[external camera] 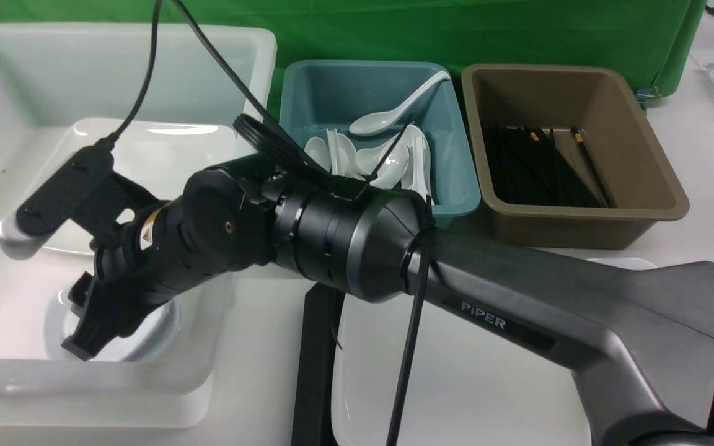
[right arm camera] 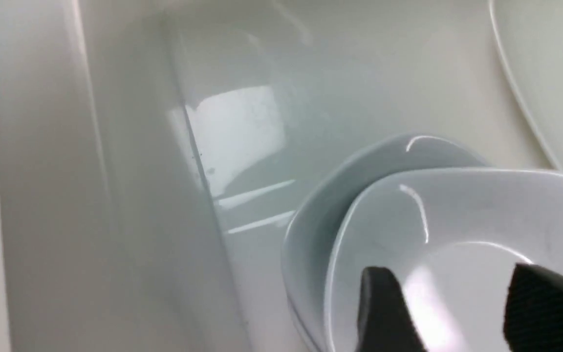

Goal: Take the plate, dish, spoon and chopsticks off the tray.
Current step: Use the right arm to put the small plate into the large storage box on the left, then use the right arm to grab a small plate from the dinner plate

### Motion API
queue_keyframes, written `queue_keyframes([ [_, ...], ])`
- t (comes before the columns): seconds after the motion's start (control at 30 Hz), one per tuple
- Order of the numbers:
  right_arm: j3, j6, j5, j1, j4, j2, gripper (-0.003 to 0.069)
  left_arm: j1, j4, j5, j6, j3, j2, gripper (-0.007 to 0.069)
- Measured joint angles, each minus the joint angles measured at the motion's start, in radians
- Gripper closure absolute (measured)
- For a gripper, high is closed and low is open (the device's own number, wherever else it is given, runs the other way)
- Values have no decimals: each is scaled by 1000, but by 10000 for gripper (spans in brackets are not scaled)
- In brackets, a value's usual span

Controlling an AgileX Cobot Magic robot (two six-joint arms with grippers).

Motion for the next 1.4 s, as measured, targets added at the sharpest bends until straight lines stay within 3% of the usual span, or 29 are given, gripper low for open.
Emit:
queue_keyframes([
  [0.1,-1,22,17,0,-1,-23,228,0,-4,0,12,0,0,607],
  [0.2,-2,38,84,-6,-53,-91,246,0,-24,0,44,0,0,607],
  [0.3,-3,99,168,-27,-142,-170,332,0,-115,0,130,0,0,607],
  [0.37,-7,170,283,-65,-255,-255,476,-16,-277,0,266,0,0,607],
  [0.43,-8,232,395,-112,-343,-330,576,-46,-385,0,358,0,0,607],
  [0.47,-8,260,478,-159,-397,-387,608,-92,-461,-1,432,0,0,607],
  [0.5,-8,263,492,-166,-404,-387,611,-100,-470,-1,441,0,0,607],
  [0.6,29,300,695,-291,-466,-515,630,-251,-524,-1,526,0,0,607],
  [0.73,250,325,697,-458,-463,-698,631,-427,-478,8,532,0,0,607],
  [0.87,533,336,691,-560,-461,-836,576,-511,-438,12,491,0,0,607],
  [1.0,889,336,515,-583,-461,-885,376,-525,-435,7,481,0,0,607],
  [1.17,1093,313,278,-583,-494,-824,149,-525,-422,3,480,0,0,607],
  [1.4,1138,415,148,-583,-683,-692,93,-525,-411,19,479,0,0,607],
])
